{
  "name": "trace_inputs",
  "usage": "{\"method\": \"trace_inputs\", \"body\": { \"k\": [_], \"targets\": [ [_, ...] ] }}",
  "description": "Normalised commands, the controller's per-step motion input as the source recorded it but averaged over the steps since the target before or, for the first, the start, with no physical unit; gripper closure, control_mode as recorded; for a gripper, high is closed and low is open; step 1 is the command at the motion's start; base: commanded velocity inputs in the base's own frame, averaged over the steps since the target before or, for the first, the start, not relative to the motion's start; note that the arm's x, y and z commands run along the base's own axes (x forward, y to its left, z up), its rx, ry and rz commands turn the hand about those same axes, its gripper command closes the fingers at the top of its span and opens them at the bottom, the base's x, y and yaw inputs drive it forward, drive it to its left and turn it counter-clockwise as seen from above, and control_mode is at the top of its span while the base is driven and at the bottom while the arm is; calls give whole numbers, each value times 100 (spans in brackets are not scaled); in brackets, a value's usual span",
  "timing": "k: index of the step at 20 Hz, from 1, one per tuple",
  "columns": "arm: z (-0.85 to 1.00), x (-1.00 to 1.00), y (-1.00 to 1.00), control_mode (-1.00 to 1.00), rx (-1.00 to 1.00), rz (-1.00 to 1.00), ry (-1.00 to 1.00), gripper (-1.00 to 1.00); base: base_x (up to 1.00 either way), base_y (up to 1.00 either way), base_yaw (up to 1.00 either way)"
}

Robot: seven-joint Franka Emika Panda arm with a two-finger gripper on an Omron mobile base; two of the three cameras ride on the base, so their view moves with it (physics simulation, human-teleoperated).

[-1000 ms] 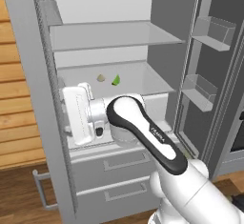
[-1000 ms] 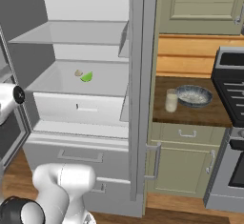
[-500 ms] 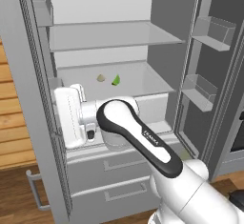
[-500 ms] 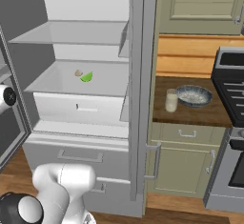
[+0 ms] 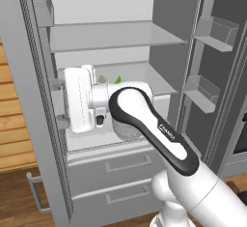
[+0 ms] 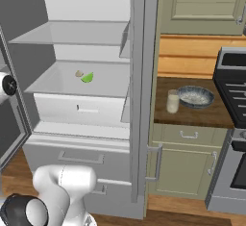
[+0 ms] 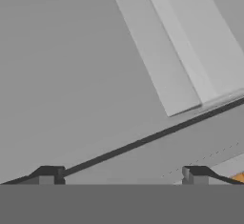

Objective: Grab a lemon wedge from the fridge and one ice cube from the ice bowl, and put them in the glass of lemonade.

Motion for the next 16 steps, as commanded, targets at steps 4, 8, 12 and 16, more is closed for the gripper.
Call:
{"method": "trace_inputs", "body": {
  "k": [4, 8, 12, 16],
  "targets": [
    [75, -1, -19, -100, -9, 0, 2, -100, 0, 0, 0],
    [17, -19, -16, -100, -37, 0, 0, -100, 0, 0, 0],
    [-11, -40, -63, -100, -44, 0, -7, -100, 0, 0, 0],
    [-6, -25, -100, -100, -14, 0, -24, -100, 0, 0, 0]
  ]
}}
